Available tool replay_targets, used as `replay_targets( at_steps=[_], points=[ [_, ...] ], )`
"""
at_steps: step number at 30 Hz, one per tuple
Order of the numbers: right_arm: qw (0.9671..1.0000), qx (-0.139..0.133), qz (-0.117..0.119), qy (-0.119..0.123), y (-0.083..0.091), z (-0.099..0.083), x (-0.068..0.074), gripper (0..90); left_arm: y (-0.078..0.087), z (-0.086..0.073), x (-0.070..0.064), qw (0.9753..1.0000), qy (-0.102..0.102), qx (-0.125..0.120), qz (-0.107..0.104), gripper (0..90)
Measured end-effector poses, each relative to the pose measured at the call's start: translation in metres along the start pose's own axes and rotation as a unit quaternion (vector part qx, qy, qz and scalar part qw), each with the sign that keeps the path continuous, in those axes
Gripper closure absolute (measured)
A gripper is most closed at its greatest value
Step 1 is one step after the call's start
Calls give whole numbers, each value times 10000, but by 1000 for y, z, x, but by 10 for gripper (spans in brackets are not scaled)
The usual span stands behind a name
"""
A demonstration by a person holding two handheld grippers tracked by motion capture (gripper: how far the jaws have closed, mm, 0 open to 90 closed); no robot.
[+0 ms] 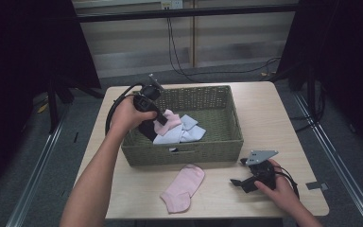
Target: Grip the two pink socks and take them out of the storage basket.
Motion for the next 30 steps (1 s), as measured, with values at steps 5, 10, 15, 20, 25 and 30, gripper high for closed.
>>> replay_targets(
  at_steps=[5,10,15,20,25,30],
  points=[
    [10000,0,1,-1,0,0,0,106,11,3,-10,9999,-96,-35,-88,779],
    [10000,0,-1,0,0,0,0,106,18,6,-27,9995,-278,-58,-148,779],
    [10000,20,14,-23,0,0,1,106,19,6,-41,9986,-488,3,-215,778],
    [10000,21,14,-25,0,0,1,106,19,8,-53,9976,-633,-37,-281,779],
    [10000,19,13,-18,0,0,0,106,19,9,-67,9961,-768,-58,-423,778],
    [10000,19,15,-15,0,0,0,106,18,7,-79,9944,-946,-10,-467,778]
  ],
)
Point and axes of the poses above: each handheld gripper's, and its own axes: y roughly backward along the jaws, z roughly out of its top, x roughly to its left, the point moved 6 cm from there along -y, roughly forward along the jaws, and after that the axes turned 10 degrees about -y, right-handed, at the moved point
